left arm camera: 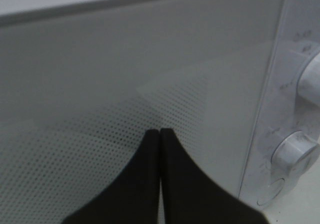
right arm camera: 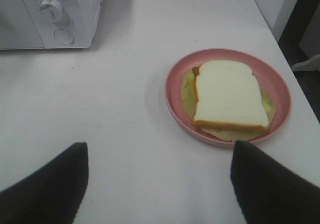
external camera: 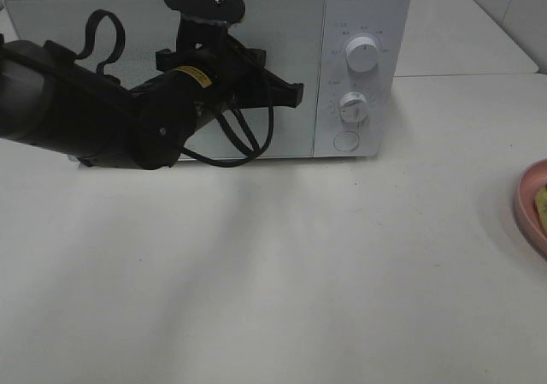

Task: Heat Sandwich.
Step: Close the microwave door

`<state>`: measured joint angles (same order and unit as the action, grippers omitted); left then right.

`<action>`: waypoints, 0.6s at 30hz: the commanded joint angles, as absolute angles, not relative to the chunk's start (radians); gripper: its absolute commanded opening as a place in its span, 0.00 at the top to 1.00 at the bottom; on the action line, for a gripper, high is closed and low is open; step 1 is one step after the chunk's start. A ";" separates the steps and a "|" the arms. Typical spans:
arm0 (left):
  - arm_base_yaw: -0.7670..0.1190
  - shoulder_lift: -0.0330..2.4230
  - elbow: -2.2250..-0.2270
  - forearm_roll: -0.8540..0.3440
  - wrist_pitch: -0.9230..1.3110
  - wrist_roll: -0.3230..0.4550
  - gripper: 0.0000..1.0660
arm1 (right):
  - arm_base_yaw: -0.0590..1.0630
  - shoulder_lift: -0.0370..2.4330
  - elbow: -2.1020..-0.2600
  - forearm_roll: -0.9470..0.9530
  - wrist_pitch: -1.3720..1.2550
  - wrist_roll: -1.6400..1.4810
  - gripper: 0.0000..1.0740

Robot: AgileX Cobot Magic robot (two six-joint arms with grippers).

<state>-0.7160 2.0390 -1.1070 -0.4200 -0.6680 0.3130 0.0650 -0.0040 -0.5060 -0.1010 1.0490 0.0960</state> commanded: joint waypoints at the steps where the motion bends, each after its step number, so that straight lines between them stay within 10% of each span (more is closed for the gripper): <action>1: -0.679 2.055 -1.163 -0.483 -0.685 0.333 1.00 | 0.057 -0.030 -0.505 -0.100 1.038 0.085 0.30; 18: -0.679 2.016 -1.128 -0.483 -0.669 0.338 1.00 | 0.057 -0.030 -0.505 -0.100 1.038 0.085 0.30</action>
<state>-0.7150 2.0340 -1.1280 -0.4150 -0.5960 0.3390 0.0650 -0.0040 -0.5060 -0.1010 1.0490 0.0960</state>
